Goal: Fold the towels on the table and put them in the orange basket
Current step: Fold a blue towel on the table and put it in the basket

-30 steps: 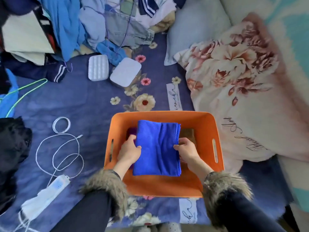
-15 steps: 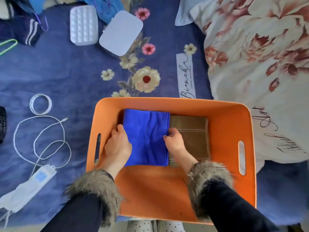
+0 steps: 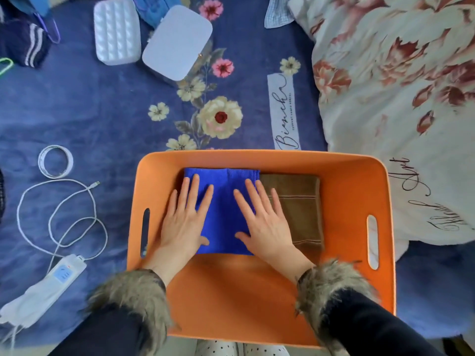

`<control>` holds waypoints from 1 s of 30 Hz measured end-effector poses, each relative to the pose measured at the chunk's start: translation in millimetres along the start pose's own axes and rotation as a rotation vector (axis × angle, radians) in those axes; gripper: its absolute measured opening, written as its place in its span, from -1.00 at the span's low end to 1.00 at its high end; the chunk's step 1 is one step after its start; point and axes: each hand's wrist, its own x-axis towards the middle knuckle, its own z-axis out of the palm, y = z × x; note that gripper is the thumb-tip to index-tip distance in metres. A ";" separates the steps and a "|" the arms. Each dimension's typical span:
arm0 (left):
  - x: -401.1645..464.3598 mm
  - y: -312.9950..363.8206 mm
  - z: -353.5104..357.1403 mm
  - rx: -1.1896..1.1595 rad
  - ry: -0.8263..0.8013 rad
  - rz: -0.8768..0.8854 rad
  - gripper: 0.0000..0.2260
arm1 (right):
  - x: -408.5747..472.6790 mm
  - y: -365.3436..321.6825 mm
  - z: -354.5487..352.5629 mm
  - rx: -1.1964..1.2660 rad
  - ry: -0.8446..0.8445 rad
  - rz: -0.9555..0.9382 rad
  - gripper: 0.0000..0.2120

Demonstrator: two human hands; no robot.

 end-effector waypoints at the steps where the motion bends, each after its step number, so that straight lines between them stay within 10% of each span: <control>1: 4.7 -5.1 1.1 0.045 -0.040 -0.010 0.20 | 2.0 6.6 2.4 -0.082 -0.081 -0.059 -0.02; 16: 21.0 -6.8 4.9 -0.117 -0.163 -0.018 0.07 | 14.1 34.4 22.5 -0.074 -0.212 -0.043 -0.10; 30: -77.8 21.2 -153.2 -0.477 0.386 0.227 -0.48 | -99.1 6.5 -166.9 0.087 0.227 0.294 -0.37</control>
